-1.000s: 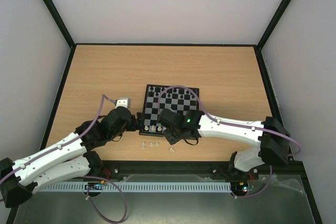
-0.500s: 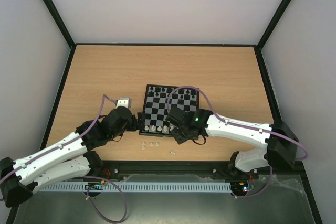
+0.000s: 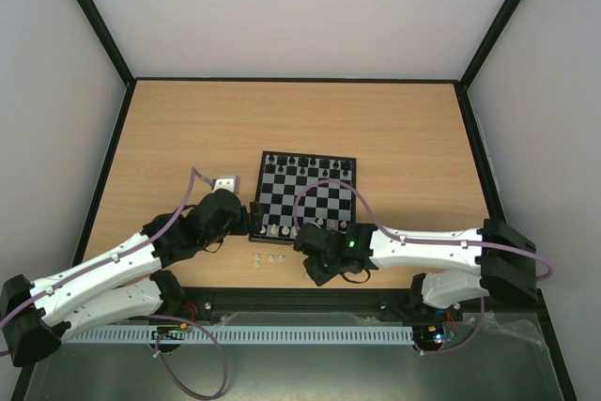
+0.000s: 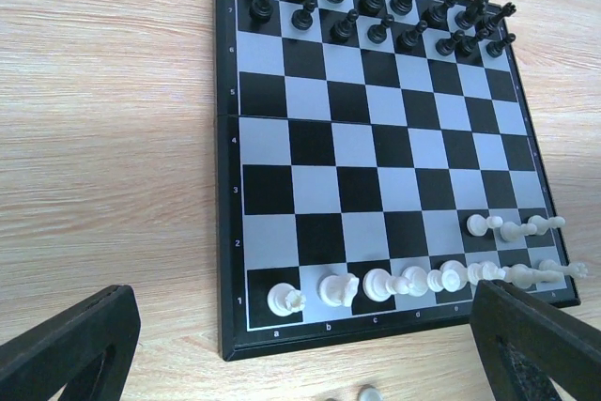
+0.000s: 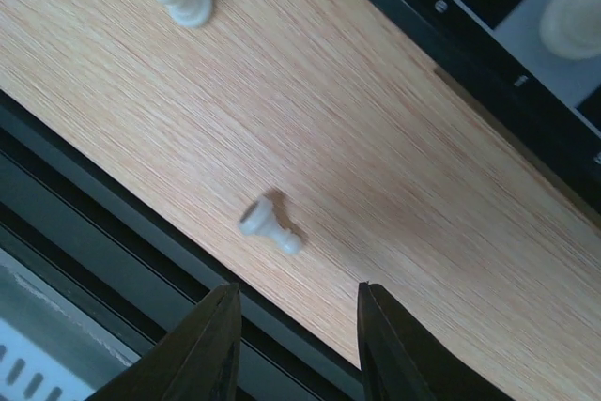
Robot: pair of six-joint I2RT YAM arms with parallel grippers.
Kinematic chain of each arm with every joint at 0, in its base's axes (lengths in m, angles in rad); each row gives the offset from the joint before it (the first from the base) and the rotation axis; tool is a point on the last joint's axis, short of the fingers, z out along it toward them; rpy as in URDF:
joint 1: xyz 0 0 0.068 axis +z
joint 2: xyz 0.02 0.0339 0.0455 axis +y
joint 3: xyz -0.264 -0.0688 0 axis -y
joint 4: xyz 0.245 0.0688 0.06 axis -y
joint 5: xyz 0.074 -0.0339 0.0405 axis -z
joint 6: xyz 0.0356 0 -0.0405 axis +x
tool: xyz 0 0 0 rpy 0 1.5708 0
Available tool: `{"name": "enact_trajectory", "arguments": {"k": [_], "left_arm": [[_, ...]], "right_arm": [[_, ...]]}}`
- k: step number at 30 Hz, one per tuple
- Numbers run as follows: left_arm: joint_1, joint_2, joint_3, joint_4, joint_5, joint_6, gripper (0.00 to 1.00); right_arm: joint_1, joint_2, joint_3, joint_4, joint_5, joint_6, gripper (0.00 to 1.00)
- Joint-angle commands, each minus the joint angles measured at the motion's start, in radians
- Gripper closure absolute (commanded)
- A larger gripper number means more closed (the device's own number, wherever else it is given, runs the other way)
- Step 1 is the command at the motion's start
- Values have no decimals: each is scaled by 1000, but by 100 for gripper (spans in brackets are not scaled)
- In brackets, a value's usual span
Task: Set up the chess pieces on the board
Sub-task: Pick up the chess piece at the center of the board.
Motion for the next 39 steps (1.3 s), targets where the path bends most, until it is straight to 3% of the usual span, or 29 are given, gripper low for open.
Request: {"name": "enact_trajectory", "arguments": {"k": [1,14,28,39], "left_arm": [[-2,-3,-15,18,5,0,0],[-2,-69,-30,-17,-12,-25,0],[-3,-94,-43,-16,-6,-24,0],[-2,-98,-45,-14,-3,-20,1]], "right_arm": [[16,10,11,60,39,39,65],[17,281,244,-1,99,-27,51],[16,431,371,-42,108,-54,64],[15,477,399,-44,116,-62,68]]}}
